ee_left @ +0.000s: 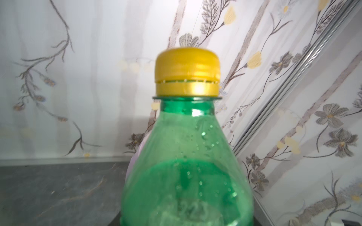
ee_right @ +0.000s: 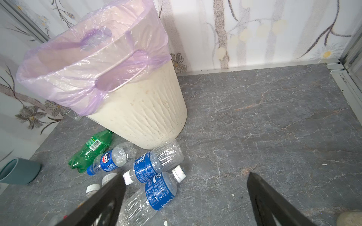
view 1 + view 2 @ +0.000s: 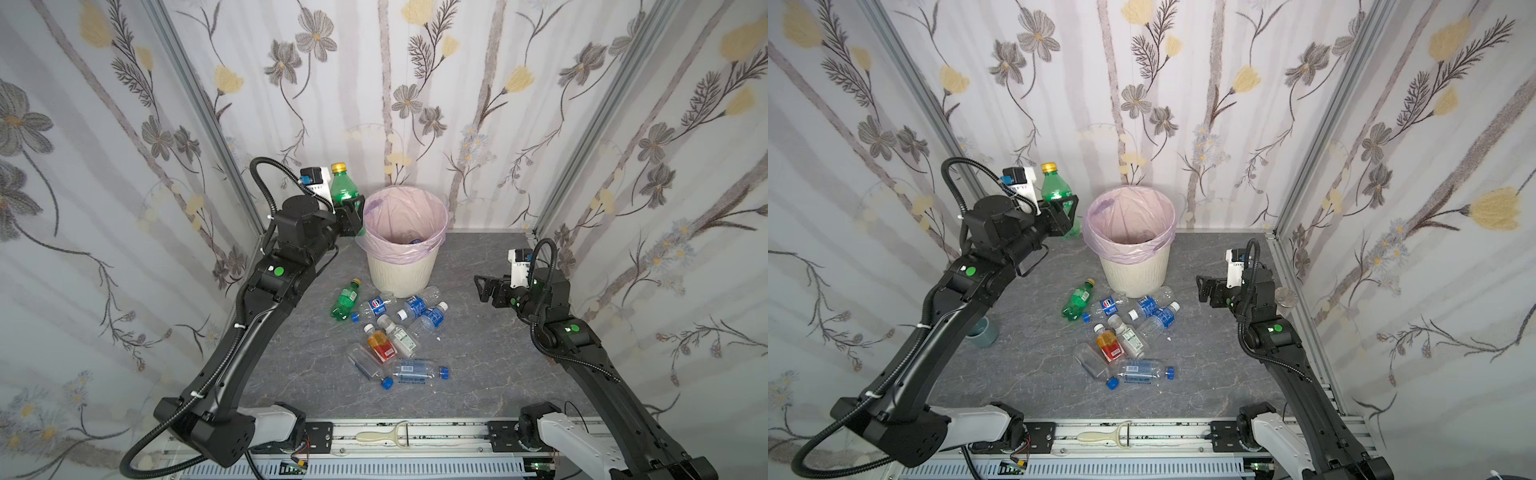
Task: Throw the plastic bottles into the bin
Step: 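Lift the Sprite bottle with the left gripper over the bin and release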
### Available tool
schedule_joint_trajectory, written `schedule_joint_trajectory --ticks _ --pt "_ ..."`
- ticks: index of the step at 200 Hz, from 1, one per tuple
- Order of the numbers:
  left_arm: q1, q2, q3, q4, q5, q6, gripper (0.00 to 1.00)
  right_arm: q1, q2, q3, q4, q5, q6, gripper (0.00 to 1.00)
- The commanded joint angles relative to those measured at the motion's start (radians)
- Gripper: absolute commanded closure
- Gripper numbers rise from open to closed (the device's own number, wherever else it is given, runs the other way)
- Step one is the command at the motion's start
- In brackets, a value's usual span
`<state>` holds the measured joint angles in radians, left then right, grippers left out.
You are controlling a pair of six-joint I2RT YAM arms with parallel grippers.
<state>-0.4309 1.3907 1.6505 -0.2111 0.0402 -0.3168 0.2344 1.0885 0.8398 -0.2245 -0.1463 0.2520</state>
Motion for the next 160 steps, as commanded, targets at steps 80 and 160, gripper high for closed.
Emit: schedule_joint_trajectory --ticks 80,160 --pt "0.019 0.589 0.512 -0.115 0.168 -0.021 0.0 0.074 -0.074 -0.005 -0.049 0.058 0.006 0.02" --pt "0.047 0.364 0.269 -0.115 0.073 0.044 0.0 0.175 -0.038 -0.042 0.016 -0.039 -0.044 0.0"
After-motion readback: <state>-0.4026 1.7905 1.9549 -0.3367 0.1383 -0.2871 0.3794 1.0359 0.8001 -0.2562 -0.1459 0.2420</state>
